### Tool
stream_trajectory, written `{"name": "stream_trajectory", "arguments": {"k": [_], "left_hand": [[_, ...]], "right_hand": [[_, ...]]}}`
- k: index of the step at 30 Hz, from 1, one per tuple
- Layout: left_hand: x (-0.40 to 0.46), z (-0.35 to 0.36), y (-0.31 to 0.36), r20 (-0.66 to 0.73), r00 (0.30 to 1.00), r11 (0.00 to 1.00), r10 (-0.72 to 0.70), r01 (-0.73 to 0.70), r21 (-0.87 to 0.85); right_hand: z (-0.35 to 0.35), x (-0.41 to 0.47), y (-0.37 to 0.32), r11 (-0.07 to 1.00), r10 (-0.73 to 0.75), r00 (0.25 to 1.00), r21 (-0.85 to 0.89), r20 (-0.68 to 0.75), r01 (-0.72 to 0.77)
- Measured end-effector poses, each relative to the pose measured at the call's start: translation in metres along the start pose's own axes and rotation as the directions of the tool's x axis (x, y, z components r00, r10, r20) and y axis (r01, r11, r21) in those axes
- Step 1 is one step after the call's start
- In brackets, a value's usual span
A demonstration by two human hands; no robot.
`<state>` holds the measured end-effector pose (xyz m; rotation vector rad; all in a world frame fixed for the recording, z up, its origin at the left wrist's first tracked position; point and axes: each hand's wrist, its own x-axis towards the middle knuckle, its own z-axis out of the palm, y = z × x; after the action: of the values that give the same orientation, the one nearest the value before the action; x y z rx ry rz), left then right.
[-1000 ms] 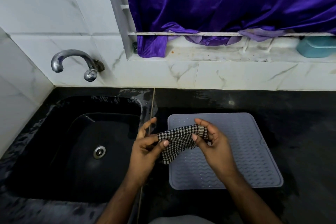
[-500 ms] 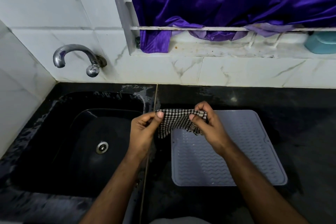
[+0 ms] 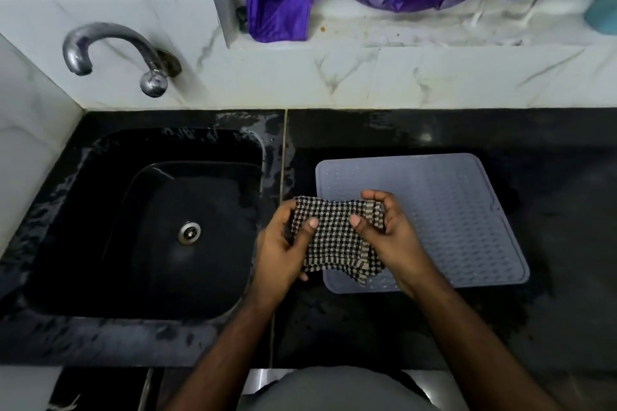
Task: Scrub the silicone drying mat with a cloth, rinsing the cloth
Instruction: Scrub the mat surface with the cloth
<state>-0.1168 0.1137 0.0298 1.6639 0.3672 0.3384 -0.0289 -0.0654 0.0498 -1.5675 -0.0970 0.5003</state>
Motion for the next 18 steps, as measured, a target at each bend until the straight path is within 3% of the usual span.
{"name": "stream_trajectory", "arguments": {"k": [2,5,8,11,15,18], "left_hand": [[-0.004,0.003,-0.002,0.05,0.997,0.998,-0.056,0.057,-0.013],[-0.006,0.007,0.0,0.082,0.995,0.987,-0.058,0.07,-0.146],[-0.007,0.01,0.004,0.088,0.995,0.98,-0.055,0.071,-0.188],[-0.011,0.012,0.006,0.113,0.992,0.978,-0.053,0.075,-0.194],[-0.014,0.013,0.003,0.102,0.99,0.979,-0.098,0.114,-0.171],[-0.018,0.012,-0.006,0.096,0.985,0.979,-0.146,0.158,-0.132]], "right_hand": [[-0.001,-0.005,0.008,1.0,0.0,0.999,0.028,-0.048,0.002],[0.0,-0.012,0.019,0.977,0.067,0.991,0.211,-0.119,-0.04],[0.002,-0.019,0.028,0.886,0.221,0.975,0.424,-0.025,-0.19],[0.0,-0.024,0.034,0.833,0.3,0.95,0.463,0.08,-0.302],[-0.005,-0.025,0.04,0.91,0.255,0.965,0.323,0.064,-0.262],[-0.008,-0.026,0.041,0.99,0.128,0.992,-0.066,0.003,-0.127]]}}
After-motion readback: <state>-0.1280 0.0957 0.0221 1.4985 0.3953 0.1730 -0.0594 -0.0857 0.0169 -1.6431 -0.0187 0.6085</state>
